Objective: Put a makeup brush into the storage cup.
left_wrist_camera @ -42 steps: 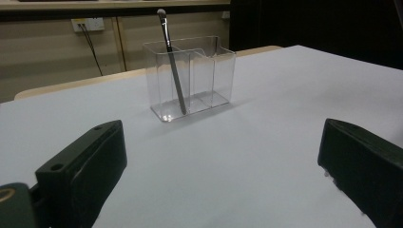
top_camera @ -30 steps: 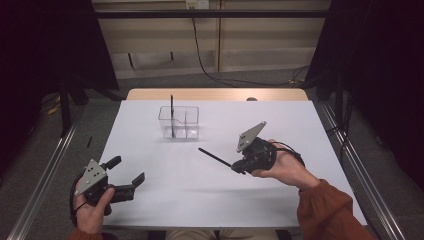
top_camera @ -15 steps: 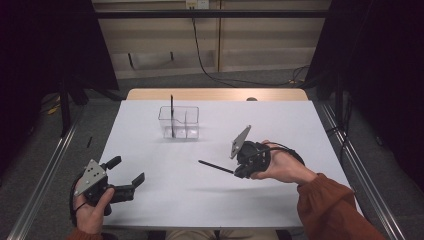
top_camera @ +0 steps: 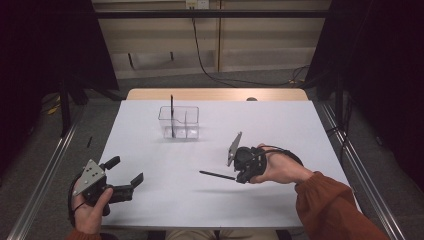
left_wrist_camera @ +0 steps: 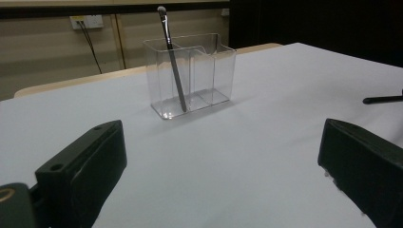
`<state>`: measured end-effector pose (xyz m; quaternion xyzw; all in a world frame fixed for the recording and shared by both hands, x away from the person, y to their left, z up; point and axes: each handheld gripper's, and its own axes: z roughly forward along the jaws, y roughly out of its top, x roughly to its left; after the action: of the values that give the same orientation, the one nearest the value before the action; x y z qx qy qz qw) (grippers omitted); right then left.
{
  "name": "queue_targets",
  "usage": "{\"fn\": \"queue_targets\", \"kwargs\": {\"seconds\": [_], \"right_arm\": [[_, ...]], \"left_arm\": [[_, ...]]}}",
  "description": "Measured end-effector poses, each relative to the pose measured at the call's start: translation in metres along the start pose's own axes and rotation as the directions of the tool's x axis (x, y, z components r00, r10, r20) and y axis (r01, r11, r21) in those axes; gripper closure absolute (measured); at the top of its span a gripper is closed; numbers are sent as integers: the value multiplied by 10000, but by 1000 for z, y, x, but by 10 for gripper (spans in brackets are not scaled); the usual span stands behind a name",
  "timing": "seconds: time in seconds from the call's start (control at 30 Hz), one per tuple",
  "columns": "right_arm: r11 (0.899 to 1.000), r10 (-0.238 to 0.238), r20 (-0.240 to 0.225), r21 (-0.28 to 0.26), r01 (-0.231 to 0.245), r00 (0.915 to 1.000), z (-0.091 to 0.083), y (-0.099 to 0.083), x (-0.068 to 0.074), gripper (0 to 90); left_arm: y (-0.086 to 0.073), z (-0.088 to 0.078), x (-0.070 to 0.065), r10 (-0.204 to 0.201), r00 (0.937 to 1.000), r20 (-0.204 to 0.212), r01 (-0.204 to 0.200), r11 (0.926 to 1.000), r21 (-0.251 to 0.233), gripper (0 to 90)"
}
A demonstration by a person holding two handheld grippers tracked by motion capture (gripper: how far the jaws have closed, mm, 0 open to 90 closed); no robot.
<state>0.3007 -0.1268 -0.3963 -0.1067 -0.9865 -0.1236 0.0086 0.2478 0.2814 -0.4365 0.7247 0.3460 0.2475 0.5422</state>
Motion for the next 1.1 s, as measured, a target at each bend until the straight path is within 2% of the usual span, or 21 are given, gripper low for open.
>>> {"fn": "queue_targets", "kwargs": {"seconds": [0.03, 0.1, 0.13, 0.23, 0.37, 0.5, 0.6, 0.67, 0.83, 0.97, 1.1], "right_arm": [[9998, 86, -51, 185, -85, 10000, 2, 1, 1, 843], [9990, -61, -39, 436, 62, 10000, 5, 1, 2, 843], [9991, 4, -59, 426, -1, 10000, 6, 1, 2, 843], [9998, 52, -101, 177, -50, 9999, 5, 1, 1, 843], [9999, 96, -160, 142, -94, 9998, 5, -1, 2, 843], [9999, 105, -134, -25, -105, 9999, 5, -3, 2, 842], [9996, 211, -151, -184, -213, 9997, 6, -5, 3, 843], [9991, 273, -54, -323, -275, 9996, 6, -6, 3, 842], [9986, 320, -128, -408, -325, 9994, 4, -7, 1, 843], [9984, 379, -156, -407, -385, 9992, 4, -8, 1, 842], [9978, 454, -71, -474, -457, 9989, 4, -7, 1, 841]], "left_arm": [[0, 0, -1, 84, 10000, 4, -84, 9999, 99, 23], [1, 0, -3, 166, 9998, 114, -168, 9997, 151, 23], [2, 0, -4, 178, 9997, 146, -180, 9997, 139, 23], [6, -2, -6, 153, 9996, 256, -156, 9998, 124, 23], [12, -6, -11, 367, 9989, 297, -362, 9992, -197, 23], [18, -8, -14, 238, 9989, 393, -218, 9985, -504, 22], [24, -7, -15, 107, 9979, 633, -70, 9983, -585, 22], [30, -6, -15, 182, 9962, 846, -150, 9992, -379, 24], [45, -4, -16, 593, 9929, 1028, -554, 9976, -405, 23], [51, 1, -18, 538, 9883, 1429, -470, 9976, -505, 22], [52, 9, -21, 694, 9837, 1658, -618, 9968, -505, 23]]}}
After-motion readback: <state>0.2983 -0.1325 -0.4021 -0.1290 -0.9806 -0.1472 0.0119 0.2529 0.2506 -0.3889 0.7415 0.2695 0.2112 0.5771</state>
